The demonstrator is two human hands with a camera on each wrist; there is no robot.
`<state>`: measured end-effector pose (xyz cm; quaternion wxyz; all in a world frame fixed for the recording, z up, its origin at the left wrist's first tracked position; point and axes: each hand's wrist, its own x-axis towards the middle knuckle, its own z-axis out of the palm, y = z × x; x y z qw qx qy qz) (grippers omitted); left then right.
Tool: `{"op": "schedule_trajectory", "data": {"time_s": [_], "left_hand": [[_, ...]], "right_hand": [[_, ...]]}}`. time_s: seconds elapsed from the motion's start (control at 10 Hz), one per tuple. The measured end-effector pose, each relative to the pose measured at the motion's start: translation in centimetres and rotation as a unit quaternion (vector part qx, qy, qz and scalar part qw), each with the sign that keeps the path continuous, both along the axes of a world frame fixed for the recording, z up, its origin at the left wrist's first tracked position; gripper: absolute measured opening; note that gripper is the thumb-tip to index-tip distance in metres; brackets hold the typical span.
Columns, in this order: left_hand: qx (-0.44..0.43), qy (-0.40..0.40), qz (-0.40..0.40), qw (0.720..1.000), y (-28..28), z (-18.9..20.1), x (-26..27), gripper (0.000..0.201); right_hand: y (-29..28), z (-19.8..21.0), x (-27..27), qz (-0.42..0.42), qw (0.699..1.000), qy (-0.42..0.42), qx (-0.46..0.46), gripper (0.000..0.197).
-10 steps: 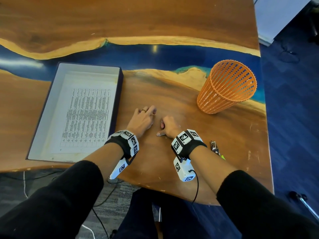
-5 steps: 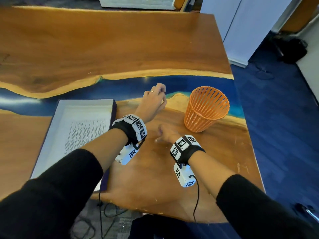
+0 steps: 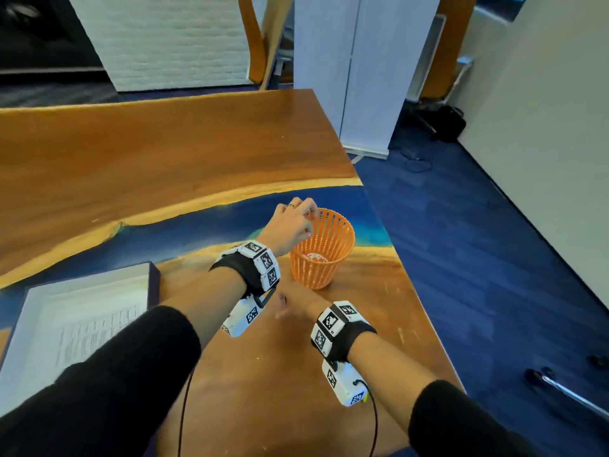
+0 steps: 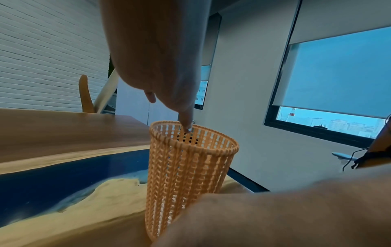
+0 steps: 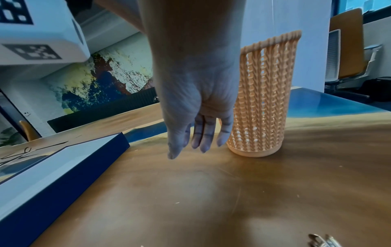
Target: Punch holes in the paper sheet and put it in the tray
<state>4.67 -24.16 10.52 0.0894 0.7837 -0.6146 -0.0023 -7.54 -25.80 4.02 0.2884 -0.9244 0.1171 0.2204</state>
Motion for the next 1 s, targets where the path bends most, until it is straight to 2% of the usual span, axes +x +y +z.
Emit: {"op": "schedule_trajectory", "data": {"time_s": [0.1, 0.2, 0.4, 0.7, 1.0], "left_hand": [[0.018, 0.001, 0.004, 1.0, 0.2, 0.0, -0.2, 0.016], [-0.008, 0.024, 0.014, 1.0, 0.5, 0.0, -0.5, 0.007], [-0.035, 0.036, 0.031, 0.998, 0.5, 0.6, -1.2, 0.014], [0.011, 0.026, 0.047, 0.998, 0.1, 1.3, -1.5, 0.033], [-0.031, 0.067, 0.078, 0.994, 1.4, 2.0, -0.5, 0.035]], "right_hand": [[-0.5, 0.0, -0.3, 0.002, 1.0, -0.001, 0.015, 0.021], [-0.4, 0.1, -0.3, 0.009, 1.0, 0.001, 0.012, 0.018], [0.1, 0.5, -0.5, 0.002, 1.0, -0.01, 0.005, 0.02], [0.3, 1.2, -1.0, 0.0, 1.0, -0.025, 0.006, 0.018], [0.3, 1.8, -0.7, -0.006, 1.0, -0.024, -0.01, 0.009]]}}
